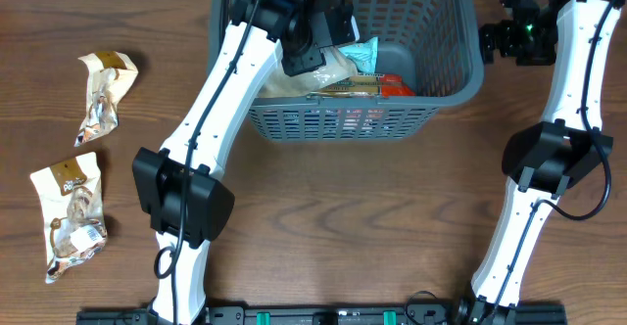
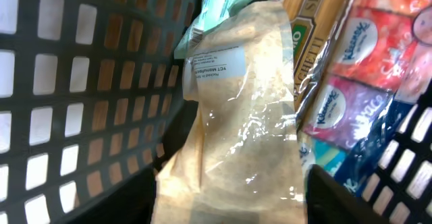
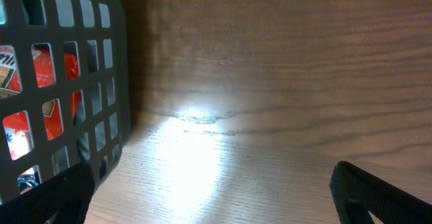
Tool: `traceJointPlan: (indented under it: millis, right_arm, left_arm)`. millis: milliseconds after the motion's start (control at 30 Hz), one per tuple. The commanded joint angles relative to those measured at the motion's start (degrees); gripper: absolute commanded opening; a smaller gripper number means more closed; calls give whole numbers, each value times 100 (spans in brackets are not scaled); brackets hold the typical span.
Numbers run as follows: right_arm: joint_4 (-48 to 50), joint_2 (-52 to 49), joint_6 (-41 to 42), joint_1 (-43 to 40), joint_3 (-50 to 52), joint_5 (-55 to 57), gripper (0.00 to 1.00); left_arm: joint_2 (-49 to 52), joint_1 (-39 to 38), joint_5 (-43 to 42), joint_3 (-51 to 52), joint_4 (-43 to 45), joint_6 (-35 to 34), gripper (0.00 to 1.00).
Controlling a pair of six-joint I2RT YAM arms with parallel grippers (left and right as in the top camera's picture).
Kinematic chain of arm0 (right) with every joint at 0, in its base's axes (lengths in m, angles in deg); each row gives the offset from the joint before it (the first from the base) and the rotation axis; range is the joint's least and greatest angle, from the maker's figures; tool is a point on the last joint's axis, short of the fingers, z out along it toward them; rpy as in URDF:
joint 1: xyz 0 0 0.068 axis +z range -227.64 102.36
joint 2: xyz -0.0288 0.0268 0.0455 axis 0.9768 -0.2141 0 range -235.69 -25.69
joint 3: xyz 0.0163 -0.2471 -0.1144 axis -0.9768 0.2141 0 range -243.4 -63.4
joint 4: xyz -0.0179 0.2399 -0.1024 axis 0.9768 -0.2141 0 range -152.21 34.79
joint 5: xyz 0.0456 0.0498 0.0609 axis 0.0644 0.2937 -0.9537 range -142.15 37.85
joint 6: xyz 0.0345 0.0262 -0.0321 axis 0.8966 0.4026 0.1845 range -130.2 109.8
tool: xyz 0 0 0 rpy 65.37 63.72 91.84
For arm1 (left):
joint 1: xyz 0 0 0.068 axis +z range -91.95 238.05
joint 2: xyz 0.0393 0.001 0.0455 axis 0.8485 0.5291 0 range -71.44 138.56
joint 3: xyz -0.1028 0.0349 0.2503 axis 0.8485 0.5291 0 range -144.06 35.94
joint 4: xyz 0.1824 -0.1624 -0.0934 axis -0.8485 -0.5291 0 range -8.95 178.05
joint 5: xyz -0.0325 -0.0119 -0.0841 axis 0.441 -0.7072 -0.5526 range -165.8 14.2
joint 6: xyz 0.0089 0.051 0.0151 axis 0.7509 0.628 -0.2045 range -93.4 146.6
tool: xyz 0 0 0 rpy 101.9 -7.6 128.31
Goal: Pack container
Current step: 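Lower the pouch into the basket and open the left gripper, then withdraw the left gripper back to the pouches at the left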
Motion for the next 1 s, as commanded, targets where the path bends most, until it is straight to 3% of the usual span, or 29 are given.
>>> traceJointPlan:
  millis: [0, 167, 333, 500, 667, 800, 967]
  right_arm:
    - [-22, -15, -66, 22, -9, -70, 99]
    - [-20, -15, -66, 22, -9, -70, 99]
    - [-22, -15, -66, 22, -9, -70, 99]
    - [-22, -15, -66, 22, -9, -70, 99]
    - [-22, -15, -66, 22, -9, -70, 99]
    - [-22, -15, -66, 24, -9, -81, 99]
    - [-22, -15, -66, 22, -9, -160, 99]
  left_arm:
    - [-560, 20, 131, -63, -37, -466, 68]
    - [-1537, 20, 409, -68, -9, -682, 75]
    - [-2481, 164, 1408, -68, 94, -1161, 80]
    - [-2999, 1143, 1810, -68, -24, -2330, 84]
    - [-2850, 2730, 1386, -66, -291, -3294, 87]
    - [-2302, 3807, 706, -66, -501, -3340, 89]
    - [-1499, 4503, 297, -66, -723, -3340, 89]
